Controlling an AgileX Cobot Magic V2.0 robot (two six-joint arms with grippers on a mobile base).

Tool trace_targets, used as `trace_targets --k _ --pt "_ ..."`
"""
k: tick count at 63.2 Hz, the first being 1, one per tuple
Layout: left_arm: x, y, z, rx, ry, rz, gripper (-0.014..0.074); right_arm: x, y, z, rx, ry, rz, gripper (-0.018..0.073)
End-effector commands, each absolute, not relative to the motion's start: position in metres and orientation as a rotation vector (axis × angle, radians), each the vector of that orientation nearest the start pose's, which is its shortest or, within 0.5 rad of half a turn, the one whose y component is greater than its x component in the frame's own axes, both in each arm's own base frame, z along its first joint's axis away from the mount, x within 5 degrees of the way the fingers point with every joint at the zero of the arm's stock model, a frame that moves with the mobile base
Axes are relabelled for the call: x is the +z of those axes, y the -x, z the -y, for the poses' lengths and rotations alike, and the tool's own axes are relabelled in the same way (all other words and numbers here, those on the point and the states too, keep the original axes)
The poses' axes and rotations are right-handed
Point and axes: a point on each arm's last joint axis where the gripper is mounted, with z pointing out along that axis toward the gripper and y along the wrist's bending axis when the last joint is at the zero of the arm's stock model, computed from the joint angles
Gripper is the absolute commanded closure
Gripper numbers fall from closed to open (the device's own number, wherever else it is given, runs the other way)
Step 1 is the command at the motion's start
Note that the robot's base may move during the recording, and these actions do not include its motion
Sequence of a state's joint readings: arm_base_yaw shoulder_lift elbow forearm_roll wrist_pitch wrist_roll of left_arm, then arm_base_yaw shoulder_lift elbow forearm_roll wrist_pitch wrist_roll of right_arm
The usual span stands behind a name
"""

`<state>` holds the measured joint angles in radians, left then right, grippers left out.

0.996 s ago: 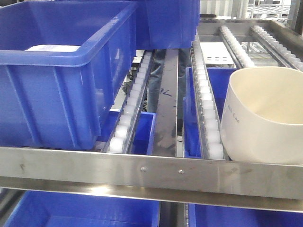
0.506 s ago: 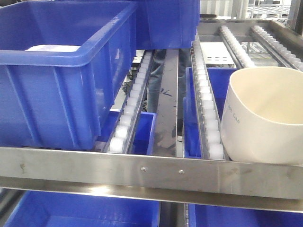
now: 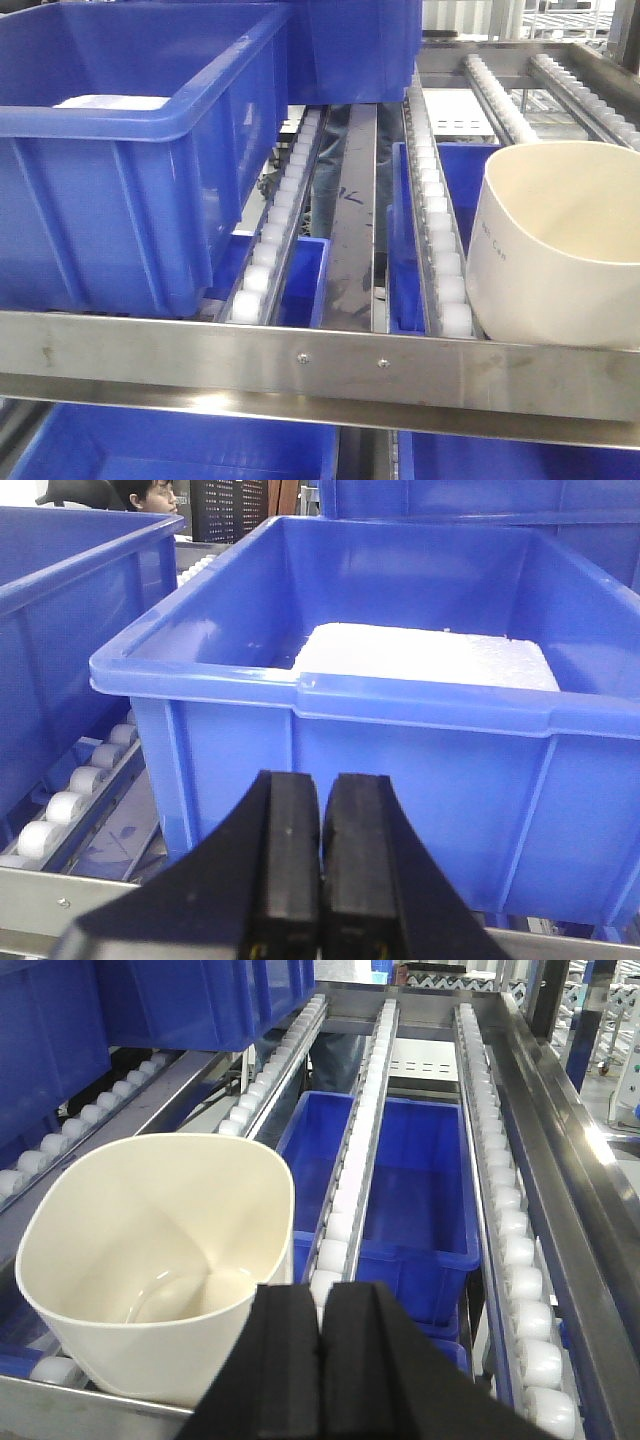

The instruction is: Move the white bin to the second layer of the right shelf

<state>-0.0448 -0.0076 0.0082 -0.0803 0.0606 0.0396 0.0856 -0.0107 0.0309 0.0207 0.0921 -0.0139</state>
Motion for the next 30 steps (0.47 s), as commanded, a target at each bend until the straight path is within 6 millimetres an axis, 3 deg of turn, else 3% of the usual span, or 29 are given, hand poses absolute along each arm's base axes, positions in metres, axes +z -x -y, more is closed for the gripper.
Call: trace_targets --k 1,30 --pt "0.2045 -0.0557 0.0027 -0.082 0.001 -1.474 0.0512 0.2042 -0.0551 -0.0046 0.057 0.073 -1.485 0.051" --pt "0.2045 -0.0557 0.0027 -0.082 0.001 -1.474 0.0512 0.2042 -0.0551 -0.0046 0.057 0.073 -1.485 0.051"
